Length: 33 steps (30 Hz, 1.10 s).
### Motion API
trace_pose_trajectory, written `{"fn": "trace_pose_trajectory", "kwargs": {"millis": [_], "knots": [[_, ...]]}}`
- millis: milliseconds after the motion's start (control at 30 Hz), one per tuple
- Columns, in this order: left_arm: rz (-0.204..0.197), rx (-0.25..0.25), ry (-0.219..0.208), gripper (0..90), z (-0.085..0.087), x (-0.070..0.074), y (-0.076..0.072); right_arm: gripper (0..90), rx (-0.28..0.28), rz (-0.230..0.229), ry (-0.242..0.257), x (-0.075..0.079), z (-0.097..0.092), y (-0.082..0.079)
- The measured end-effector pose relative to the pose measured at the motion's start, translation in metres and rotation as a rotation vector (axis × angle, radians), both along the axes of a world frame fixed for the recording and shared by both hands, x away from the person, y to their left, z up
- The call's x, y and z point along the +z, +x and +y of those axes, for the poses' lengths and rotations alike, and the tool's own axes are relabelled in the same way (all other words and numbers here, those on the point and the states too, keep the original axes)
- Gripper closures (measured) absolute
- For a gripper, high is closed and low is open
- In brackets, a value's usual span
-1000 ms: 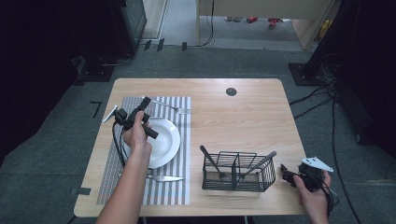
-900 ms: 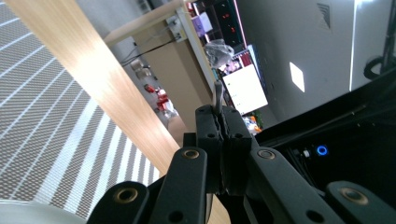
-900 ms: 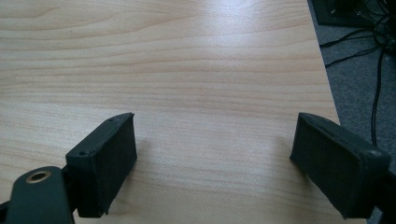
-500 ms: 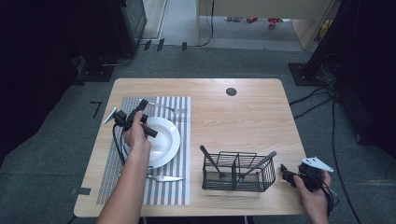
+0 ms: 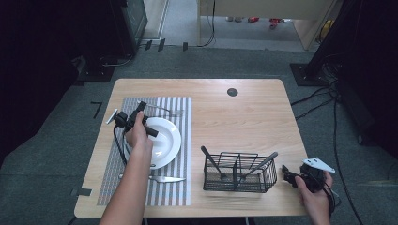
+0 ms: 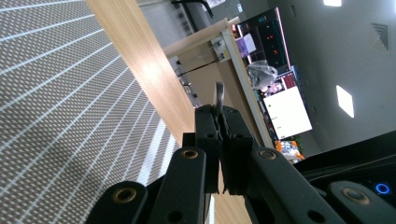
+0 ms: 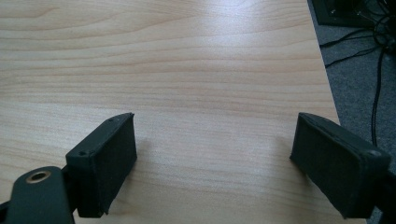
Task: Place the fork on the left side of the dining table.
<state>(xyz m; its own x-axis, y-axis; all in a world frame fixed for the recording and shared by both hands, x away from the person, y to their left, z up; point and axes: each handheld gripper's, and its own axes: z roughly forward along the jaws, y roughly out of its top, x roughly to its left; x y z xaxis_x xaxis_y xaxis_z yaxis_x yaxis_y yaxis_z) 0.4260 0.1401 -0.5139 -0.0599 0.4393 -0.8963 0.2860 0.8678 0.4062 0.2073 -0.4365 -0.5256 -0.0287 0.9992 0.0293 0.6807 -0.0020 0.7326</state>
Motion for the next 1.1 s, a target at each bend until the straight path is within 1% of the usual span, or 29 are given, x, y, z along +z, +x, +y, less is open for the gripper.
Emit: {"fn": "trace_pose_trajectory", "kwargs": {"millis": [100,200,333,400,433,467,500,533,567,633,733,800,867,933,1000,1100], "knots": [[0.013,0.004,0.001,88.1,0.0009,-0.0016,0.0005,14.0,0.000,0.000,0.000,0.0000,0.0000,0.0000],[0.018,0.007,0.019,88.5,0.0013,-0.0013,0.0005,14.0,0.000,0.000,0.000,0.0000,0.0000,0.0000],[0.031,0.000,0.073,88.0,0.0011,0.0001,0.0006,14.0,0.000,0.000,0.000,0.0000,0.0000,0.0000],[0.041,-0.008,0.111,86.7,0.0016,0.0006,0.0009,14.0,0.000,0.000,0.000,0.0000,0.0000,0.0000],[0.051,-0.011,0.132,85.8,0.0020,0.0012,0.0010,14.0,0.000,0.000,0.000,0.0000,0.0000,0.0000],[0.055,-0.015,0.143,85.3,0.0023,0.0015,0.0013,14.0,0.000,0.000,0.000,0.0000,0.0000,0.0000],[0.066,-0.022,0.175,84.7,0.0030,0.0019,0.0017,14.0,0.000,0.000,0.000,0.0000,0.0000,0.0000],[0.086,-0.029,0.192,83.2,0.0036,0.0024,0.0019,13.9,0.000,0.000,0.000,0.0000,0.0000,0.0000],[0.094,-0.029,0.204,82.4,0.0039,0.0022,0.0022,14.0,0.000,0.000,0.000,0.0000,0.0000,0.0000],[0.101,-0.031,0.199,81.9,0.0045,0.0018,0.0029,14.0,0.000,0.000,0.000,0.0000,0.0000,0.0000],[0.122,-0.035,0.222,80.7,0.0050,0.0023,0.0041,14.0,0.000,0.000,0.000,0.0000,0.0000,0.0000],[0.128,-0.035,0.236,80.0,0.0050,0.0026,0.0043,13.9,0.000,0.000,0.000,0.0000,0.0000,0.0000],[0.144,-0.034,0.238,79.6,0.0046,0.0035,0.0045,14.0,0.000,0.000,0.000,0.0000,0.0000,0.0000],[0.156,-0.035,0.259,78.8,0.0041,0.0042,0.0049,14.0,0.000,0.000,0.000,0.0000,0.0000,0.0000],[0.177,-0.042,0.289,77.0,0.0036,0.0056,0.0056,14.0,0.000,0.000,0.000,0.0000,0.0000,0.0000],[0.193,-0.047,0.298,76.1,0.0038,0.0062,0.0062,14.0,0.000,0.000,0.000,0.0000,0.0000,0.0000]]}}
